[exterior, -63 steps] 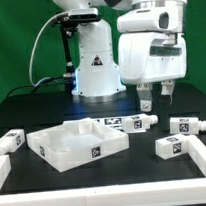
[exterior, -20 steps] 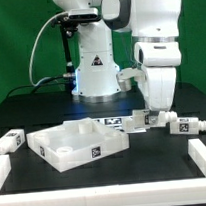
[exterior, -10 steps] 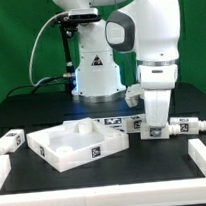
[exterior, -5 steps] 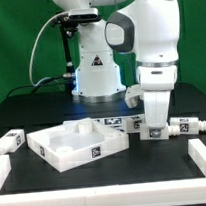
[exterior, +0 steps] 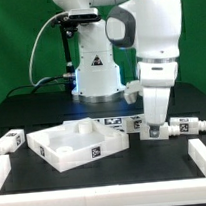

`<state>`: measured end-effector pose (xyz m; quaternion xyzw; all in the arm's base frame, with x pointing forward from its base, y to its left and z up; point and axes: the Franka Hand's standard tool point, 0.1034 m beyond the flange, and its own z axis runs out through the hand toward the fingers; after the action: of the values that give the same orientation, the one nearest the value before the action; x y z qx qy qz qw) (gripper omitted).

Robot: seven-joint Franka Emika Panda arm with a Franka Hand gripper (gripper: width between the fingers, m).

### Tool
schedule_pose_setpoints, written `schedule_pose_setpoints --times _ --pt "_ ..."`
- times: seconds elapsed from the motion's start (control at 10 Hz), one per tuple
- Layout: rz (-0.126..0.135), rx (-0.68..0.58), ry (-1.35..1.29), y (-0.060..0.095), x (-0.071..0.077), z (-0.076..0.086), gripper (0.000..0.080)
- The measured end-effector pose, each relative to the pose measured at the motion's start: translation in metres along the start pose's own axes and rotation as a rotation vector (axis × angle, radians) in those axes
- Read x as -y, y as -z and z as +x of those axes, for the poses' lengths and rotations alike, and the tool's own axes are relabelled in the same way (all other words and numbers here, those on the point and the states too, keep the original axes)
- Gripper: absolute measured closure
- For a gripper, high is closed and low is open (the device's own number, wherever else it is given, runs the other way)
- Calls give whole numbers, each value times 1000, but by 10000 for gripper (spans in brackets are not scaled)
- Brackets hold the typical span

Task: Assemble one leg

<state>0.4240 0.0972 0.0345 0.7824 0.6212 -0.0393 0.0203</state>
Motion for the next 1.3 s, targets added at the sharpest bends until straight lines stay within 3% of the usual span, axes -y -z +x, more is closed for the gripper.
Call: schedule_pose_setpoints --times 0.1,0.3,0.5,0.6,1.0,1.1,1.3 --pt "-11 24 7 20 -3 -5 151" --pt "-15 60 33 47 -18 -35 150" --pt "-39 54 40 61 -37 -69 150" --pt "-50 50 36 66 -41 -71 150" --pt "-34 49 29 58 -39 -74 150" --pt "-4 48 -11 47 -44 -86 150" --pt "2 39 -89 47 -55 -106 150"
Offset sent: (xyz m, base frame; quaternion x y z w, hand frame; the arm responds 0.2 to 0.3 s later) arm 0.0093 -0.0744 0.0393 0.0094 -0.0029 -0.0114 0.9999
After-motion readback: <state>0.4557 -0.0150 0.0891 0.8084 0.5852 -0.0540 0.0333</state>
